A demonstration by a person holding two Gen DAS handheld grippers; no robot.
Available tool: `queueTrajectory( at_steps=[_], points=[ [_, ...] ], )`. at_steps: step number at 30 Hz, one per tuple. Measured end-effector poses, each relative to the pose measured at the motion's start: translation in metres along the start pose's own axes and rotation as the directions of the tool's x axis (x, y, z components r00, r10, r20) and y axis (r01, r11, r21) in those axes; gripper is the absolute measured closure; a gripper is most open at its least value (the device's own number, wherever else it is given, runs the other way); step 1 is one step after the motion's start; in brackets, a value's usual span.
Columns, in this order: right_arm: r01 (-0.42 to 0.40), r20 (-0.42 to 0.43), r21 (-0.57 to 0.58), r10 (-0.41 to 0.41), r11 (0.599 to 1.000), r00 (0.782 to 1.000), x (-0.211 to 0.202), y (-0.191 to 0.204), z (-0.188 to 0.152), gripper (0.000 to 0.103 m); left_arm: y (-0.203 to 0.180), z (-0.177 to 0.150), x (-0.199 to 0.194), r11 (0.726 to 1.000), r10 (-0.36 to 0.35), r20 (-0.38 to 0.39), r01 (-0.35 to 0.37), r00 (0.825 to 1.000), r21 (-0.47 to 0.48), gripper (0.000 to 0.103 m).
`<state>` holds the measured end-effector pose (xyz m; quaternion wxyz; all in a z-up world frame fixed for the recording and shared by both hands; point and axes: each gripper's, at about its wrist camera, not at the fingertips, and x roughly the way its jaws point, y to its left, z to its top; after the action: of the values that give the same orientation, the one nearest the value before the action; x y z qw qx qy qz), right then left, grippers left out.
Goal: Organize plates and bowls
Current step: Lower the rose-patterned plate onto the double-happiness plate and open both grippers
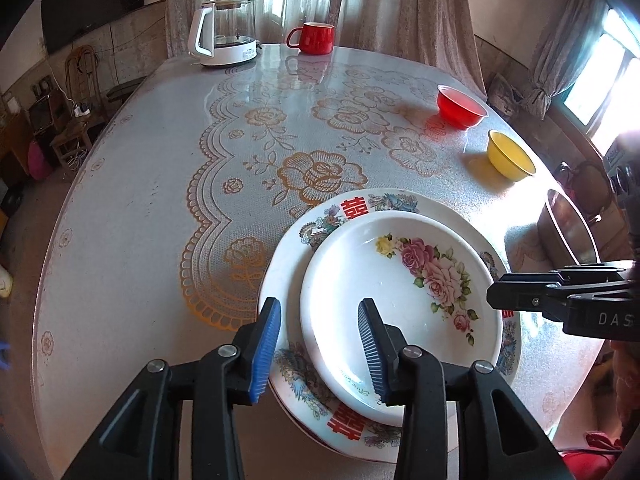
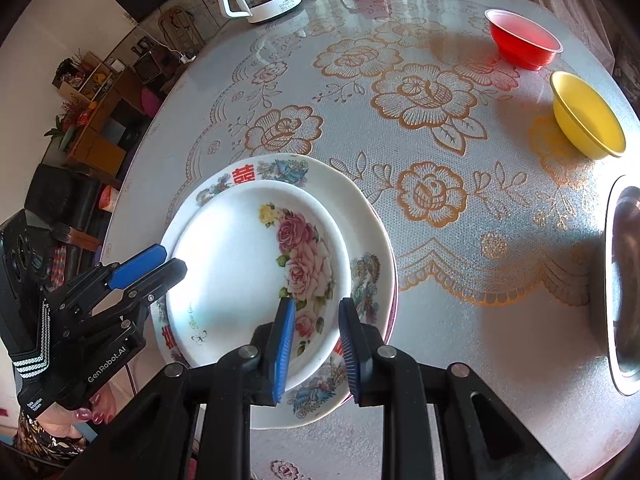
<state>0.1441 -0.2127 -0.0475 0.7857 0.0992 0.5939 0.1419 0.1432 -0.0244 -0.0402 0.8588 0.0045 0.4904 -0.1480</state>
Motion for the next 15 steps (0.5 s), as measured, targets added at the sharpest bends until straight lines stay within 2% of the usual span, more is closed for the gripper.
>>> queueTrajectory(
  at_steps=[10,15],
  points=[
    [0.007,0.056,0.004,-0.007,1.000,0.998,-0.021,-0.007,-0.007,0.079,-0.009,0.009,-0.010,0.998,-0.034,0.023,0.035,0.999,-0.044,0.032],
    [0.012,0.101,0.027,-0.015,1.000,0.995,-0.036,-0.020,-0.010,0.075,-0.024,0.016,-0.010,0.997,-0.061,0.015,0.061,0.998,-0.041,0.026]
  ],
)
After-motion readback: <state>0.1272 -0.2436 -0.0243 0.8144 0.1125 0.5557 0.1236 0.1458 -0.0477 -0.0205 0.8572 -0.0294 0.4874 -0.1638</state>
